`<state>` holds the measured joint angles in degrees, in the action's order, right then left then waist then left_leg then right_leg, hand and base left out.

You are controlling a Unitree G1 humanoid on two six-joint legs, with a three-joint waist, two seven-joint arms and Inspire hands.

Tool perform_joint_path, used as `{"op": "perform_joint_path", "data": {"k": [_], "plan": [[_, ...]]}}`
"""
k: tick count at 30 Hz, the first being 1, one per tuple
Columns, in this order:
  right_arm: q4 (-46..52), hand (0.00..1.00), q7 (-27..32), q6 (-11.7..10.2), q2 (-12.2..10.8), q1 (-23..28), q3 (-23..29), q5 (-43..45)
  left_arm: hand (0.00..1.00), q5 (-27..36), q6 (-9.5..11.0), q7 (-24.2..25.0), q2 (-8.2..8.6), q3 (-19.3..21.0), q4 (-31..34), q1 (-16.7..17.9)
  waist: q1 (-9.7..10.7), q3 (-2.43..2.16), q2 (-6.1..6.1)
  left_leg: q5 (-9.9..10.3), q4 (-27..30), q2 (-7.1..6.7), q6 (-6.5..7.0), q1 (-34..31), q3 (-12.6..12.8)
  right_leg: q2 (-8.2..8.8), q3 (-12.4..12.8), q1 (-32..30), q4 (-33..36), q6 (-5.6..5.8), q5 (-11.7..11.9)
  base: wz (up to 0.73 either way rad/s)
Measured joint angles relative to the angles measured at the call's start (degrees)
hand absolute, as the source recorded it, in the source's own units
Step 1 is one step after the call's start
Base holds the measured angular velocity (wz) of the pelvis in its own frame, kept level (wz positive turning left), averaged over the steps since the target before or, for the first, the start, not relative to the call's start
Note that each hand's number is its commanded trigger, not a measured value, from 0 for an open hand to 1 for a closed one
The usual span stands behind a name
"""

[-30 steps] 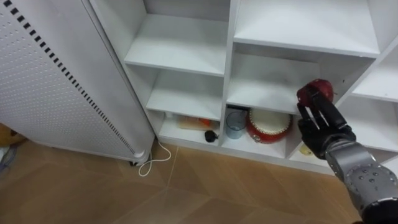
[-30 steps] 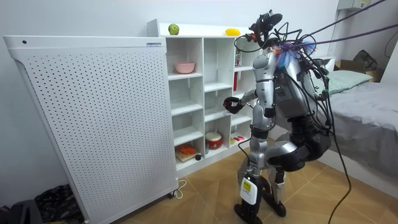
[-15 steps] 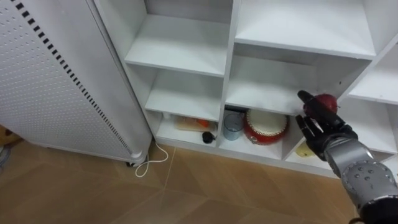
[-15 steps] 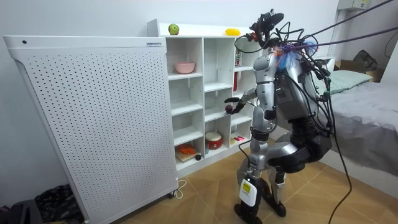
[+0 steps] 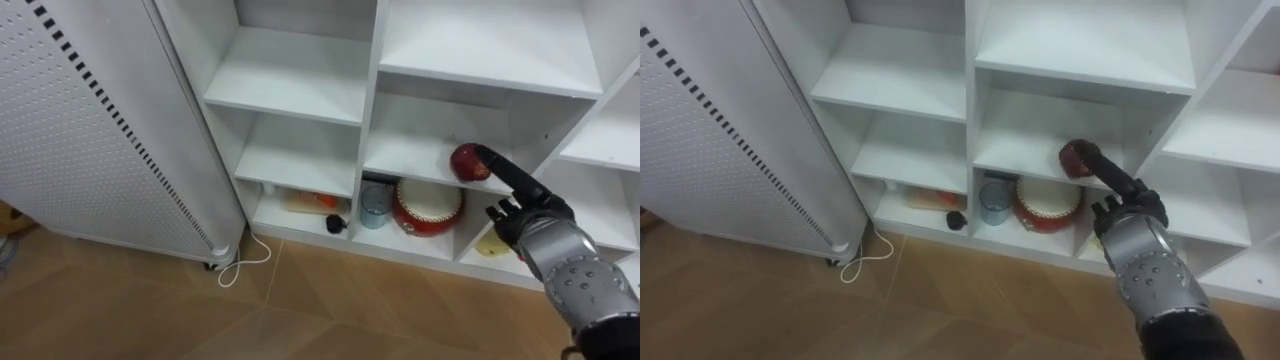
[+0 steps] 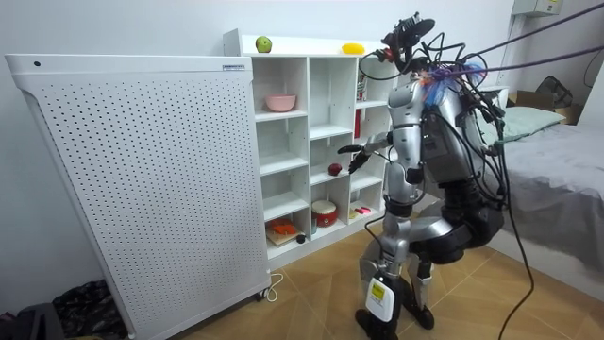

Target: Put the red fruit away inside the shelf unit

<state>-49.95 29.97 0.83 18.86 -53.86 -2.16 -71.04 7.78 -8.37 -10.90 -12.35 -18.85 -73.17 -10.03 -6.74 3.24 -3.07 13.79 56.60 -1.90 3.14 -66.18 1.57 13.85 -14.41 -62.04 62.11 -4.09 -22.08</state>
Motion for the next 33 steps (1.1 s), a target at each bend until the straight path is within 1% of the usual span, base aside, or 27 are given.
{"op": "perform_joint_path", "data": {"k": [4, 9, 12, 15, 18, 19, 21, 24, 28, 29, 31, 32, 33], "plan": [[0.0, 0.0, 0.0, 0.0, 0.0, 0.0, -1.0, 0.0, 0.0, 0.1, 0.0, 0.3, -0.06, -0.1, 0.0, 0.9, 0.0, -0.02, -0.06, 0.3, 0.3, 0.08, -0.17, 0.2, 0.0, -0.07, 0.0, 0.2, 0.1, 0.22, 0.0, -0.03], [-0.1, 0.0, -0.1, 0.1, 0.1, 0.0, -3.4, 0.1, 0.0, 0.6, 0.0, 0.3, -0.48, -2.3, 0.0, 1.8, 0.0, 0.0, -0.4, 0.4, 0.0, 0.13, -0.2, 1.1, 0.0, -0.04, -0.1, 1.2, -0.2, 0.4, -0.1, 0.0], [-0.1, 0.0, -0.1, 0.1, 0.1, 0.0, -3.5, 0.1, 0.0, 0.6, 0.0, 0.3, -0.61, -3.3, 0.1, 1.8, 0.0, 0.07, -0.55, 0.4, -0.1, 0.14, -0.18, 1.6, 0.0, -0.02, -0.2, 1.7, -0.4, 0.23, -0.2, 0.0], [-0.2, 0.0, -0.1, 0.1, 0.2, 0.0, -3.5, 0.1, 0.0, 0.7, 0.0, 0.3, -0.66, -4.0, 0.1, 1.8, 0.0, 0.0, -0.84, 0.6, -0.1, 0.17, -0.08, 1.9, 0.1, -0.03, -0.1, 2.0, -0.5, 0.26, -0.3, 0.0], [-0.3, 0.0, 0.0, 0.0, 1.1, 0.0, -3.5, 0.1, 0.0, 0.5, 0.0, 0.3, -0.64, -3.9, 0.2, 2.1, -0.1, 0.02, -0.91, 0.7, 0.0, 0.25, 0.17, 2.1, 0.1, -0.1, -0.1, 2.4, -0.6, 0.57, -0.1, 0.0], [-0.6, 0.0, -0.1, 0.0, 1.2, 0.1, -3.5, 0.1, 0.0, 0.5, -0.1, 0.3, -0.69, -3.9, 0.6, 2.3, -0.1, 0.02, -0.91, 0.8, 0.1, 0.25, 0.22, 2.4, 0.1, -0.1, -0.1, 2.7, -0.6, 0.7, -0.1, 0.0], [-2.1, 0.0, -0.3, 0.0, 1.2, 0.1, -3.5, 0.1, 0.0, 0.1, -0.2, 0.3, -1.05, -3.9, 3.4, 3.7, -0.3, 0.02, -0.9, 1.2, 0.1, 0.36, 0.26, 3.5, 0.1, -0.38, -0.1, 3.9, -1.1, 0.91, -0.2, -0.04], [-3.9, 0.0, -2.1, 0.1, 1.3, 0.2, -3.4, -0.5, 0.0, 0.1, -0.2, 0.3, -1.14, -3.9, 5.0, 4.3, -0.5, 0.02, -0.9, 1.5, 0.0, 0.58, 0.34, 4.3, 0.1, -0.83, 0.1, 4.8, -1.6, 0.99, -0.2, -0.07], [-6.6, 0.0, -6.1, 0.2, 1.3, 2.2, -3.3, -0.6, 0.0, 0.1, -0.3, 0.7, -1.32, -3.8, 5.8, 4.3, -1.2, 0.02, -0.9, 1.8, -0.9, 0.82, 0.41, 6.8, 0.1, -1.16, -0.2, 7.6, -3.0, 1.29, -0.2, -0.03], [-8.4, 0.0, -7.8, 0.5, 1.3, 2.8, -3.3, -0.4, 0.0, 0.1, -0.3, 1.2, -1.45, -3.8, 5.9, 4.5, -1.6, 0.04, -0.86, 1.8, -1.5, 0.93, 0.37, 8.1, 0.1, -1.77, 0.1, 8.8, -3.9, 1.54, 0.0, 0.0], [-10.7, 0.0, -11.1, 0.5, 1.4, 4.8, -3.4, -0.6, 0.0, 0.1, -0.3, 2.0, -1.72, -3.8, 5.9, 5.0, -1.8, 0.08, -0.79, 1.8, -2.8, 0.81, 0.35, 10.5, -0.1, -1.99, -0.1, 11.3, -5.3, 1.69, 0.1, 0.04], [-12.9, 0.0, -13.3, 0.6, 1.5, 6.4, -3.5, -0.6, 0.0, 0.0, -0.4, 3.1, -1.92, -3.8, 5.8, 5.3, -1.8, 0.12, -0.73, 1.8, -3.8, 0.51, 0.36, 12.4, -0.1, -1.82, -0.3, 13.2, -6.1, 1.91, -0.1, 0.09], [-15.0, 0.0, -15.0, 0.6, 1.7, 8.1, -3.5, -0.5, 0.0, 0.0, -0.4, 4.0, -2.07, -3.8, 5.8, 5.4, -2.3, 0.13, -0.67, 1.8, -4.8, 0.42, 0.35, 14.2, -0.2, -1.81, -0.3, 14.9, -7.1, 2.09, 0.0, 0.06]]}}
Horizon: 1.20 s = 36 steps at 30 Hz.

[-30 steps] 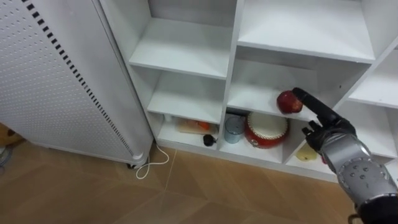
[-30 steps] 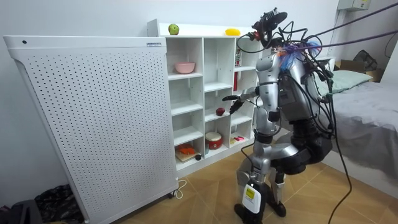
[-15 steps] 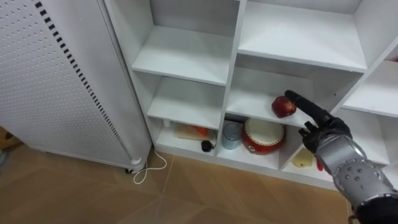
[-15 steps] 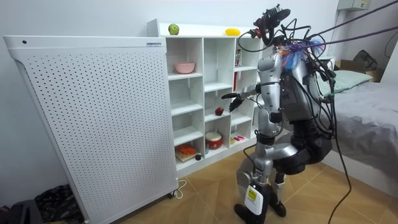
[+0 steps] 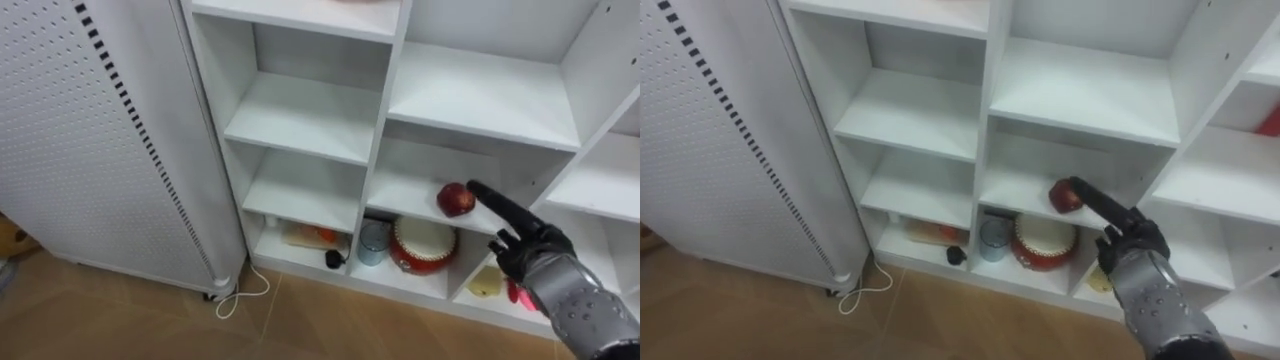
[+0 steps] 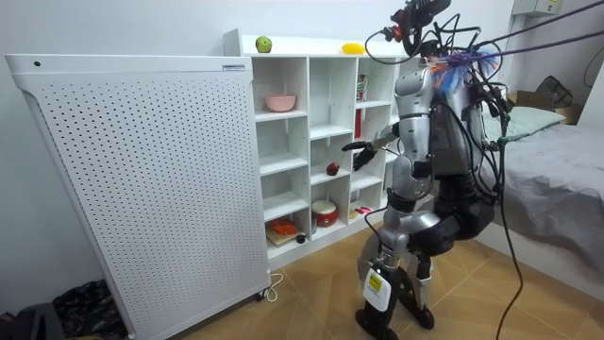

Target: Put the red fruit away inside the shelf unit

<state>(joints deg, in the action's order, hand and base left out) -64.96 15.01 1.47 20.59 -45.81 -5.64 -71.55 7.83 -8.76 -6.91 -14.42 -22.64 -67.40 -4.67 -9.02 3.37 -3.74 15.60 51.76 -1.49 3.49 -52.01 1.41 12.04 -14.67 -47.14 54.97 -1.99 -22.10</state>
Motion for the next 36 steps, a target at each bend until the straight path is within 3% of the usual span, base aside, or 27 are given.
{"op": "perform_joint_path", "data": {"k": [4, 7, 9, 14, 18, 19, 21, 22, 23, 24, 26, 30, 33, 36], "plan": [[-5.6, 0.0, -5.9, 1.2, 1.7, 3.7, -0.1, 1.8, 0.0, -0.1, 0.0, 2.6, -0.37, 1.0, -0.3, -0.2, -1.0, 0.13, 0.44, -0.2, -3.0, -0.1, -0.23, 4.0, 0.0, -0.63, 0.3, 3.8, -3.1, 0.74, 0.5, 0.0], [-8.6, 0.0, -10.0, 1.9, 2.4, 5.7, -0.8, 3.6, 0.0, -0.1, 0.0, 4.3, -0.92, 2.3, -1.3, -0.3, -0.8, 0.17, 1.07, -0.3, -5.7, 0.02, -0.37, 7.6, 0.2, -1.3, 0.2, 7.3, -6.1, 0.64, 1.3, -0.11], [-8.9, 0.0, -14.1, 1.9, 3.1, 8.9, -2.2, 5.4, 0.0, -0.1, 0.2, 5.9, -1.42, 3.7, -1.7, -0.4, -0.8, 0.15, 1.79, -0.5, -7.9, 0.81, -0.15, 10.7, 0.7, -2.12, -0.3, 10.5, -9.0, 0.84, 2.2, -0.09], [-9.4, 0.0, -19.7, 2.3, 3.1, 16.7, -2.8, 12.8, 0.0, 0.4, 0.8, 6.5, -2.09, 4.9, -3.5, -1.8, -0.1, -0.34, 2.77, -1.2, -13.2, 0.93, -0.39, 16.9, 0.4, -2.64, -1.3, 17.1, -15.2, 0.92, 3.3, 0.01], [-9.1, 0.0, -22.4, 2.3, 2.5, 22.8, -3.2, 16.1, 0.0, 0.0, 1.8, 6.5, -2.24, 8.9, -3.7, -1.7, 1.4, -0.76, 3.0, -1.5, -17.5, 0.7, -0.64, 22.0, 0.4, -3.55, -1.3, 22.2, -19.5, 1.5, 3.8, 0.03], [-9.2, 0.0, -23.1, 2.2, 2.1, 25.5, -3.2, 16.4, 0.0, 0.0, 1.9, 6.4, -2.22, 10.5, -3.6, -1.6, 1.9, -1.4, 2.95, -1.8, -19.6, 0.67, -0.79, 24.2, 0.5, -4.15, -1.3, 24.5, -21.9, 1.71, 4.2, 0.05], [-8.6, 0.0, -24.3, 2.3, 0.8, 30.8, -3.2, 20.1, 0.0, 0.1, 2.8, 6.2, -1.99, 12.6, -3.5, 0.1, 2.9, -2.37, 2.83, -2.7, -25.0, 0.79, -1.0, 30.2, 1.2, -4.64, -2.7, 30.6, -27.6, 2.02, 5.7, 0.0], [-8.6, 0.0, -24.6, 2.3, 0.3, 32.1, -3.2, 21.0, 0.0, 0.0, 3.1, 6.2, -1.96, 13.1, -3.4, 0.6, 3.4, -2.64, 2.82, -2.9, -26.4, 0.79, -1.06, 31.8, 1.4, -4.88, -2.9, 32.4, -29.1, 2.2, 5.9, 0.08], [-8.7, 0.0, -25.2, 2.3, -0.7, 35.0, -3.1, 22.6, 0.0, -0.1, 3.7, 6.0, -1.93, 14.2, -3.2, 1.6, 4.3, -3.25, 2.67, -3.2, -28.7, 0.8, -1.15, 34.8, 1.8, -5.29, -2.9, 35.4, -31.6, 2.46, 6.5, 0.07], [-8.7, 0.0, -26.1, 2.3, -1.5, 37.8, -3.2, 23.8, 0.0, -0.6, 4.3, 5.7, -1.84, 15.5, -3.0, 2.4, 4.7, -3.61, 2.2, -3.4, -30.6, 0.76, -1.27, 38.0, 2.3, -5.58, -2.8, 38.3, -33.6, 2.68, 6.6, 0.0], [-8.4, 0.0, -26.8, 2.4, -2.5, 41.1, -2.9, 25.8, 0.0, -0.7, 5.3, 5.1, -1.7, 16.4, -2.0, 4.3, 5.6, -3.82, 2.02, -3.4, -32.6, 0.7, -1.31, 41.4, 2.6, -5.94, -3.1, 42.0, -36.0, 3.0, 6.9, -0.07], [-7.6, 0.0, -27.0, 2.3, -3.8, 47.2, 0.6, 26.6, 0.0, -1.7, 6.7, 4.5, -0.69, 20.6, 3.3, 9.9, 7.2, -3.69, 1.72, -3.4, -36.0, 0.58, -1.33, 48.1, 3.9, -6.48, -3.0, 48.8, -40.7, 3.49, 7.5, -0.11], [-7.6, 0.0, -27.0, 2.1, -5.0, 49.2, 2.8, 27.2, 0.0, -2.5, 7.0, 4.0, 0.06, 22.6, 3.2, 10.9, 7.8, -3.27, 2.2, -3.2, -38.0, 0.75, -1.66, 51.5, 4.1, -7.12, -2.5, 51.7, -42.8, 3.56, 8.1, -0.09], [-7.8, 0.0, -27.0, 2.1, -6.2, 51.0, 4.2, 32.0, 0.0, -4.9, 7.4, 3.7, 1.13, 24.5, 3.3, 12.0, 8.1, -3.21, 2.55, -3.1, -39.0, 0.79, -1.89, 53.6, 4.3, -7.24, -2.5, 53.4, -43.3, 3.67, 8.2, -0.01]]}}
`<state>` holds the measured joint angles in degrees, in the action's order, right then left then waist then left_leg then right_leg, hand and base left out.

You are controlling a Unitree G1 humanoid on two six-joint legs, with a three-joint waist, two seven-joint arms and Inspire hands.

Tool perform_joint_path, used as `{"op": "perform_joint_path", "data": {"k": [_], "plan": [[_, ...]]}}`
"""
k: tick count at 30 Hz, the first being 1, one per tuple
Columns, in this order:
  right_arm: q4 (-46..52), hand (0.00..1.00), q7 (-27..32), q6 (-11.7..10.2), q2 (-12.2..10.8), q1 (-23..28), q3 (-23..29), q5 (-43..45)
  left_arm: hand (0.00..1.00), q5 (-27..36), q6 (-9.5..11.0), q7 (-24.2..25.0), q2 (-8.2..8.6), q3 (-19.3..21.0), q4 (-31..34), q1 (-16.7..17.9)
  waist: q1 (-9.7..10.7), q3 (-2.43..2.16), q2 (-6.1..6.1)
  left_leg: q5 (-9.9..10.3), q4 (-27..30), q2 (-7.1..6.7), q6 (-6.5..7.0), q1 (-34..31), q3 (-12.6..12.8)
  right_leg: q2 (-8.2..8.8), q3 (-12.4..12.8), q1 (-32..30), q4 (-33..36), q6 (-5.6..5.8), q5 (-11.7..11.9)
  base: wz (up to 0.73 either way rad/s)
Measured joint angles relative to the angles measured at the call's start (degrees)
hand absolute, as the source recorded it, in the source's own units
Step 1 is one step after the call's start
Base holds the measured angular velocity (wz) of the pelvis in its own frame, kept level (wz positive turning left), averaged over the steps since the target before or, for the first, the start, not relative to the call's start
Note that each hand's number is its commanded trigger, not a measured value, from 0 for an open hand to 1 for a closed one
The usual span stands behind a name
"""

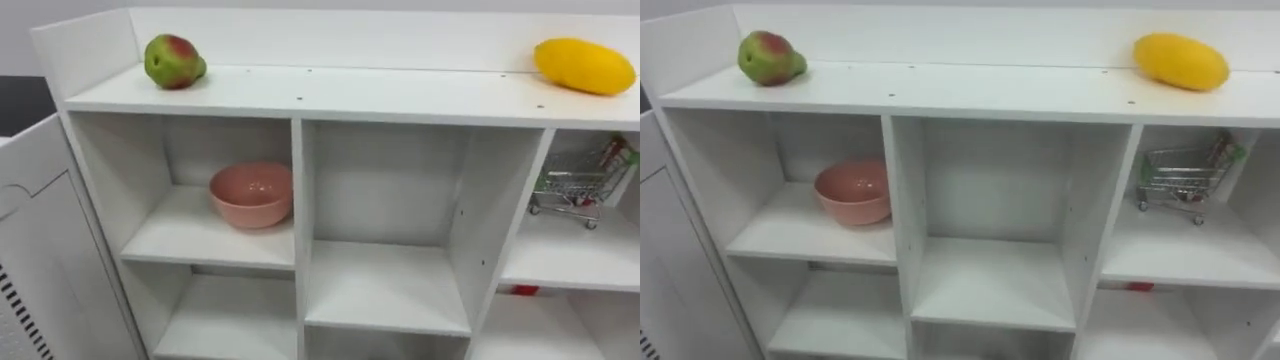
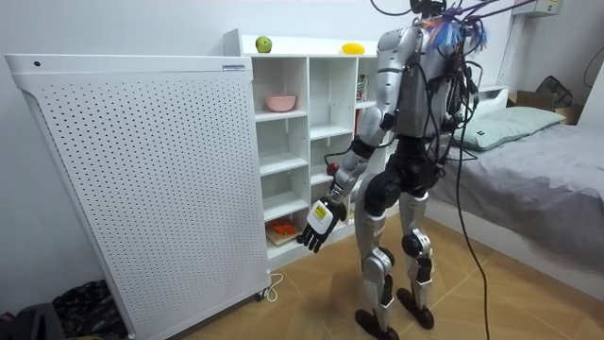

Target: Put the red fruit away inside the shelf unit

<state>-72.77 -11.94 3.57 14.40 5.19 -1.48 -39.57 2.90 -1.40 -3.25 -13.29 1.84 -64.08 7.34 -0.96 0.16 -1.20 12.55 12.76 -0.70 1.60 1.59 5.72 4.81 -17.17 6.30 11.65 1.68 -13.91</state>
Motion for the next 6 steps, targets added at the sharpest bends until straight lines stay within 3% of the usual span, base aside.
{"op": "perform_joint_path", "data": {"k": [6], "plan": [[-1.0, 0.0, 0.6, 0.2, -1.5, 2.4, 1.2, 6.5, 0.0, -4.1, -0.1, -0.4, 2.82, 4.9, 0.0, 2.2, 0.2, 0.22, 0.61, 0.1, -1.0, 0.02, 0.05, 2.4, 1.0, -0.07, 1.3, 1.9, -0.1, 0.2, 0.4, -0.1]]}}
